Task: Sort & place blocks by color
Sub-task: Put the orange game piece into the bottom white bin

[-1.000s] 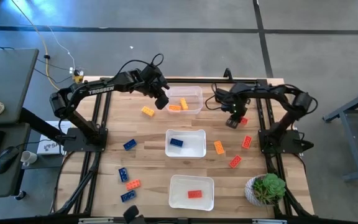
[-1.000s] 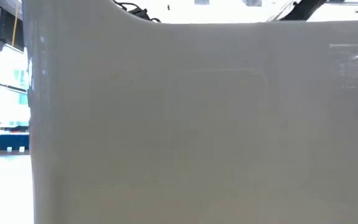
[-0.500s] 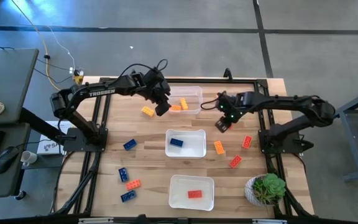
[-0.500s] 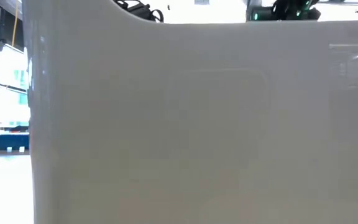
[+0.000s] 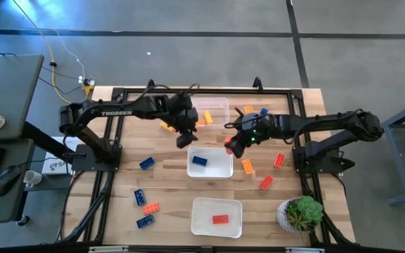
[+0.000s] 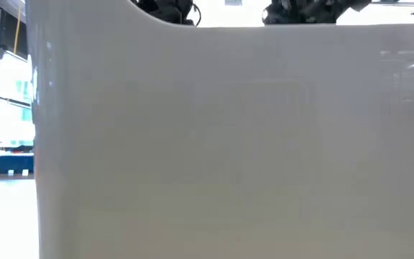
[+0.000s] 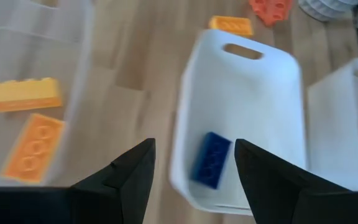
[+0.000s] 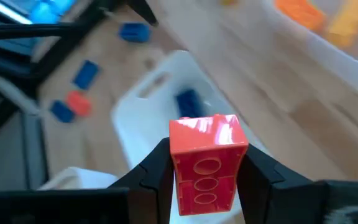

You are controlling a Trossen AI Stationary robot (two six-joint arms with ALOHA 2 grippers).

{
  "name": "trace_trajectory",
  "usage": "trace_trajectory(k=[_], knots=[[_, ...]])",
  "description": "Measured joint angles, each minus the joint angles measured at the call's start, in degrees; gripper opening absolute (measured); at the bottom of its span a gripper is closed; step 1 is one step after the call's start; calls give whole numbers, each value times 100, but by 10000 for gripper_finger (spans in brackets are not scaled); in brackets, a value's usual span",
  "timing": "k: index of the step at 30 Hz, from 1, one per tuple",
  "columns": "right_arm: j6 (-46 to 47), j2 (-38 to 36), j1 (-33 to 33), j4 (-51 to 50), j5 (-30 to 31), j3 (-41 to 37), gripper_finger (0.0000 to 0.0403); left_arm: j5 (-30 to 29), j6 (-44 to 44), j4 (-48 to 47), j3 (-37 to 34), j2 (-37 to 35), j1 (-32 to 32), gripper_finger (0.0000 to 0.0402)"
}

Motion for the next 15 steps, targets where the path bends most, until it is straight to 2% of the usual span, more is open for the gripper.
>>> trace_trajectory(k=[7, 15], knots=[[-217, 0, 423, 605, -119, 0, 108, 76, -448, 254, 0, 0, -595, 208], [-240, 0, 872, 1246, -146, 0, 108, 640, -1249, 1107, 0, 0, -1218, 209]])
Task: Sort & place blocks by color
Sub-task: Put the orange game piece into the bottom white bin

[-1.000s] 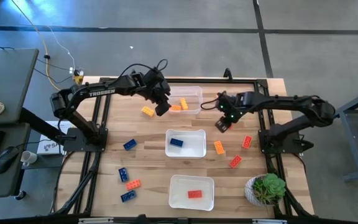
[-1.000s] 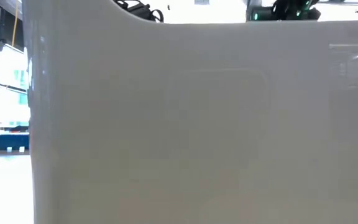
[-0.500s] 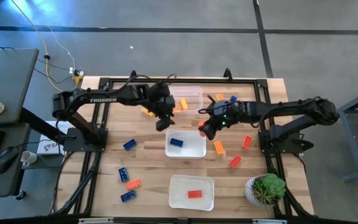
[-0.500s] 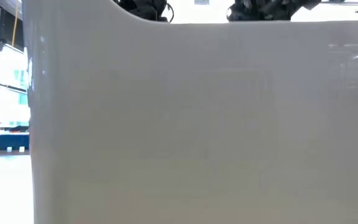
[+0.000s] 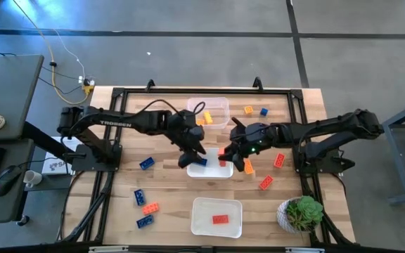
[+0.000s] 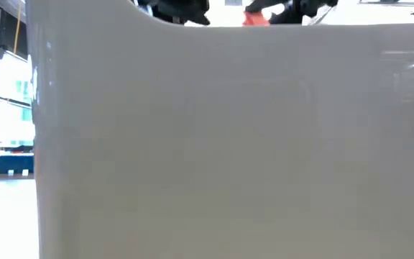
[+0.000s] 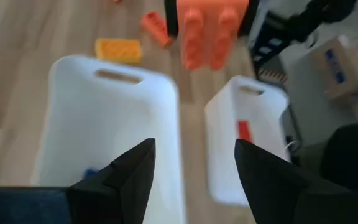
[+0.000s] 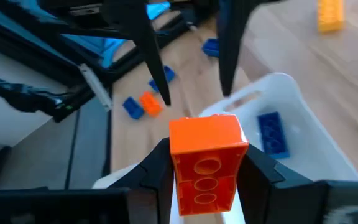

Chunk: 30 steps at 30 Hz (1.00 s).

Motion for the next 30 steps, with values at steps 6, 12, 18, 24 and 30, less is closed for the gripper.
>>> trace_trajectory(k=[6, 12, 18, 24, 30], knots=[[-137, 1, 313, 440, 147, 0, 108, -23, -730, 726, 0, 0, -344, 207], [-113, 2, 532, 597, 505, 0, 108, -28, -1312, 1194, 0, 0, -555, 209], [31, 2, 657, 820, 605, 0, 108, -273, -1717, 1306, 0, 0, -672, 207], [306, 4, 785, 810, 648, 0, 108, -828, -1942, 1409, 0, 0, -741, 209], [317, 7, 843, 807, 976, 0, 108, -773, -1941, 1578, 0, 0, -823, 208]])
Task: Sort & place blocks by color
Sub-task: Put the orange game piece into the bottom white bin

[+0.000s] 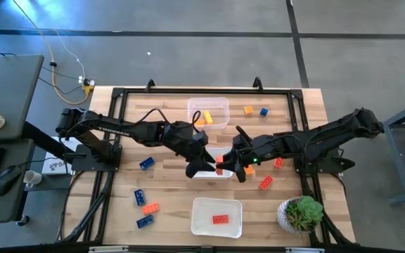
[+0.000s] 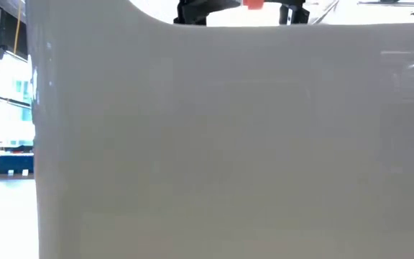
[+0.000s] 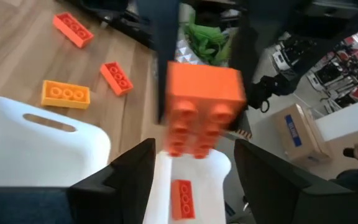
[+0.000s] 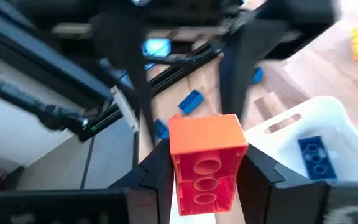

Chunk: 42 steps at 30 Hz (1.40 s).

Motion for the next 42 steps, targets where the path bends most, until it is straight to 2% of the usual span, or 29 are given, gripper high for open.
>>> trace_trajectory(k=[11, 17, 27, 31, 38, 42], knots=[[482, 0, 39, 165, 230, 0, 108, -262, -8, 113, 0, 0, -104, 208], [646, 0, 69, 253, 544, 0, 108, -286, -13, 173, 0, 0, -102, 209], [759, 0, 69, 555, 598, 0, 108, -527, 3, 200, 0, 0, -102, 205], [738, 0, 67, 549, 609, 0, 108, -563, 3, 206, 0, 0, -102, 185], [645, 0, 69, 544, 566, 0, 108, -550, 5, 210, 0, 0, -108, 107], [645, 0, 67, 525, 546, 0, 145, -585, 25, 213, 0, 0, -135, 106]])
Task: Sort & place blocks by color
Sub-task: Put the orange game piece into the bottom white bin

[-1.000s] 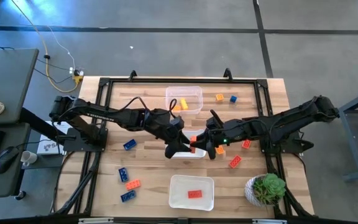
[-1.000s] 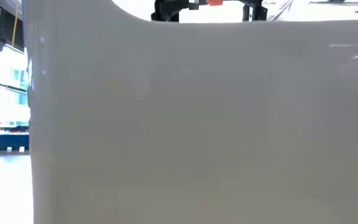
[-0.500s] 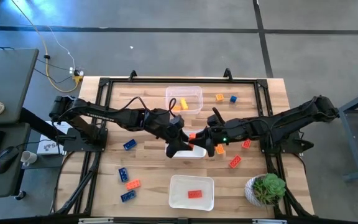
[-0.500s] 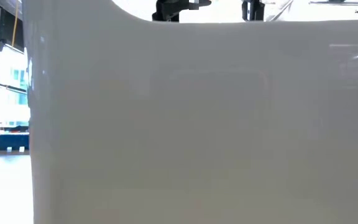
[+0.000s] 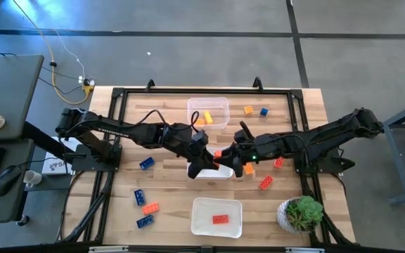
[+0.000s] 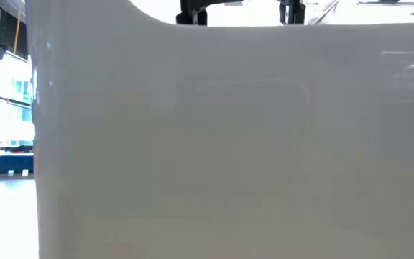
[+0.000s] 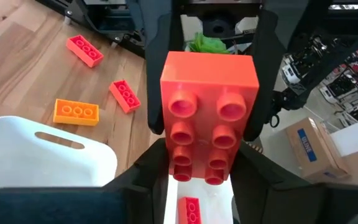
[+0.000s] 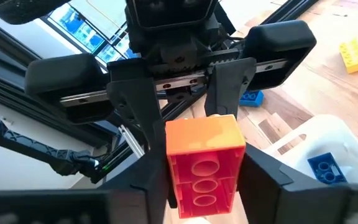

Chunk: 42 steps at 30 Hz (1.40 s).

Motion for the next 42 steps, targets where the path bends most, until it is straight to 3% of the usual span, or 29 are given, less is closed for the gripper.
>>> trace_trajectory(k=[6, 13, 27, 42], knots=[[12, 0, 2, -276, -145, 2, 197, -45, -38, -173, 0, 0, -177, 106], [106, 0, 6, -313, -255, 0, 202, -65, -131, -724, 0, 0, -525, 106], [150, 0, -205, -948, 32, 2, 204, -18, -433, -689, 0, 514, -1489, 106], [1965, 2, -348, -3779, 65, 2, 204, -390, -683, -358, 0, 1211, -1771, 106]])
